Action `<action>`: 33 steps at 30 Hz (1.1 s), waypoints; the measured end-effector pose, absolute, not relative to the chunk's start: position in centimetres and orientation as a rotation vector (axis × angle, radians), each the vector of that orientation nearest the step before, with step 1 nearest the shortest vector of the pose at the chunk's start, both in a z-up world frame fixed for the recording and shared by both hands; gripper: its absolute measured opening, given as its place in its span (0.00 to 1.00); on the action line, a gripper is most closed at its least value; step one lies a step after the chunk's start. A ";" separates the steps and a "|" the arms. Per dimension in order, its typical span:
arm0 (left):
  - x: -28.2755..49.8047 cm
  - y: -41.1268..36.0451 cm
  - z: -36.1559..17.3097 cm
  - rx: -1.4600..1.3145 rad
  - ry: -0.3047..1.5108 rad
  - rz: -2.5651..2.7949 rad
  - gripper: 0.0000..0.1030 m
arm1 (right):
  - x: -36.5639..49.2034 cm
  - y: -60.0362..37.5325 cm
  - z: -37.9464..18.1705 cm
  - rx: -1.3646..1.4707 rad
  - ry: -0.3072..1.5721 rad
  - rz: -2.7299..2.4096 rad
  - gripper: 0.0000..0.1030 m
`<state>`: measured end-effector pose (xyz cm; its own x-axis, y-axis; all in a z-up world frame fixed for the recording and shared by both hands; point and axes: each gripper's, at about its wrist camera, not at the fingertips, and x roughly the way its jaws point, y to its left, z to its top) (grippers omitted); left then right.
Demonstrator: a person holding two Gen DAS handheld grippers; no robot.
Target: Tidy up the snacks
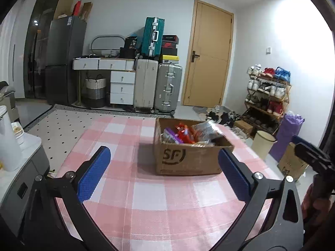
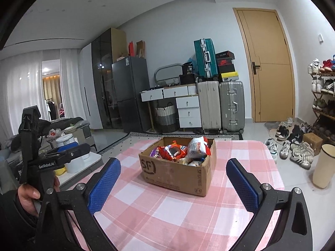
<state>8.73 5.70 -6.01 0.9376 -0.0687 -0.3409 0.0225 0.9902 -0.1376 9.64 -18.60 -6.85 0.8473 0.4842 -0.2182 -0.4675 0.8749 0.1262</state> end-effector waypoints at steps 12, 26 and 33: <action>11.4 4.4 -10.6 -0.056 0.347 -0.032 1.00 | 11.1 -19.9 -11.0 0.083 0.235 0.442 0.99; 16.1 3.4 -15.3 -0.011 0.321 0.033 1.00 | 12.6 -20.3 -13.2 0.070 0.184 0.401 0.99; 16.9 2.9 -16.2 0.006 0.326 0.048 1.00 | 12.9 -19.9 -14.2 0.057 0.196 0.404 0.99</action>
<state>16.87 2.86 -16.19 0.9462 0.0478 -0.3200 -0.0459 0.9989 0.0137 12.87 -19.90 -14.22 0.9008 0.3963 -0.1776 -0.3853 0.9180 0.0944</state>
